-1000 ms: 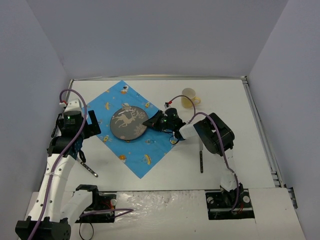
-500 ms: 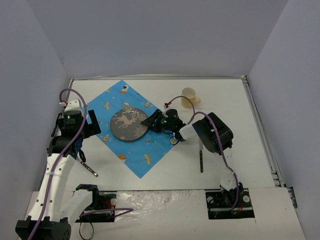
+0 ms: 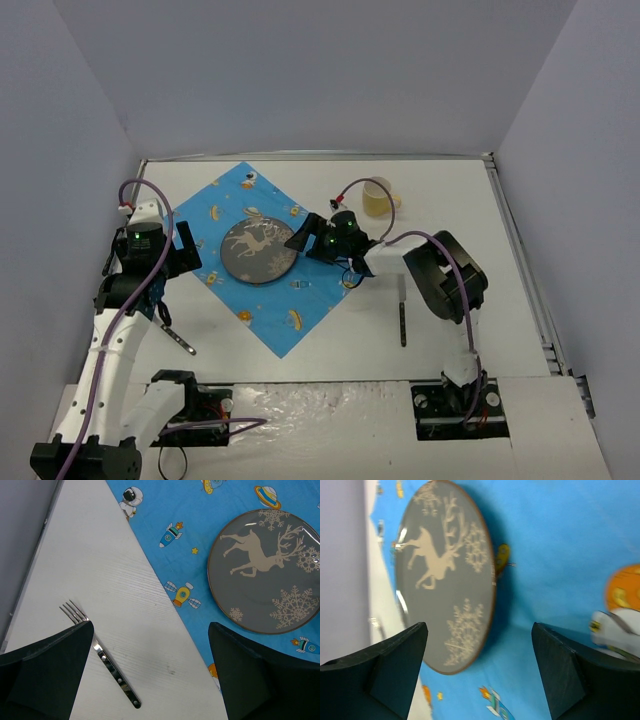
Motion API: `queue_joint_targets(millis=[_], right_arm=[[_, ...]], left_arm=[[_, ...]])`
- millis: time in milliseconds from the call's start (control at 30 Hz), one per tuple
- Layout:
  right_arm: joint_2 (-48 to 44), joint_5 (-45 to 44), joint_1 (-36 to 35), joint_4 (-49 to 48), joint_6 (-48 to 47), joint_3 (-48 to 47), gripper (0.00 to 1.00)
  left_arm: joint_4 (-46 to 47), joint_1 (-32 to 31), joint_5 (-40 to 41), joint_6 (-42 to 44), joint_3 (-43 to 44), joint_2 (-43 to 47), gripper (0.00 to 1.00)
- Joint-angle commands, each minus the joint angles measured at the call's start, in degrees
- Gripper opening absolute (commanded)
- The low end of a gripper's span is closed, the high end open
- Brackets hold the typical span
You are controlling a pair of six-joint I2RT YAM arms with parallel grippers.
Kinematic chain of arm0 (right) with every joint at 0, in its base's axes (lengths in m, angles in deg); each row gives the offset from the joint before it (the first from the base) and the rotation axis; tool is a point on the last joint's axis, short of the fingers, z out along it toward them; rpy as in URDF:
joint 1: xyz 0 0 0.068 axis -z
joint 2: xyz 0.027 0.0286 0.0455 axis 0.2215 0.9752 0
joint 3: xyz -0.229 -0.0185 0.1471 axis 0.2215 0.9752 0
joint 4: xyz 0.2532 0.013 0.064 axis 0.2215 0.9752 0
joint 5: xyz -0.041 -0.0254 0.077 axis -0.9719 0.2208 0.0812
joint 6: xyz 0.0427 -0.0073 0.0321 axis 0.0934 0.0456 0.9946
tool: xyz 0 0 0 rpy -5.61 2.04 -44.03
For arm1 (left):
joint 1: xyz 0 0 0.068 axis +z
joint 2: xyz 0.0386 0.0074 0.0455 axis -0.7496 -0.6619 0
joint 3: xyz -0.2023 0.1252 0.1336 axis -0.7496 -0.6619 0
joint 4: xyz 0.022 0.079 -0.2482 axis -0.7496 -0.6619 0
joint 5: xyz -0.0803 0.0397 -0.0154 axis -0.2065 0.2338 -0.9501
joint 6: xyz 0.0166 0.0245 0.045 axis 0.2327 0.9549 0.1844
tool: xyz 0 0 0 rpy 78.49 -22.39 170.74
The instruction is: Set the dinner table for one person
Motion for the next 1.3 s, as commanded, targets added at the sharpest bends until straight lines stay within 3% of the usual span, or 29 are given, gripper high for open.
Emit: queue_joint_targets(millis=[0,300,500,900,1267], right_arm=[[-9.0,-10.1,0.6,13.8,-13.0,0.2,0.82],[-25.2,-14.8,10.8,37.2,-39.6,-5.5,0.8],[-26.2,-15.9,18.1,40.7,-51.0,-10.2,0.74],[-11.5,-14.4,25.1,44.1,-56.2,-26.5,0.49],[-2.8,-10.2,25.1,44.4,-56.0,-36.7,0.47]], left_arm=[[2.2,-0.2,1.2,0.7,0.8,0.7,0.97],[2.2,-0.2,0.7,0.6,0.9,0.4,0.97],[2.2,-0.2,0.5,0.6,0.9,0.1,0.97],[2.1,-0.2,0.4,0.6,0.9,-0.3,0.97],[2.2,-0.2,-0.1,0.4,0.9,-0.3,0.97]])
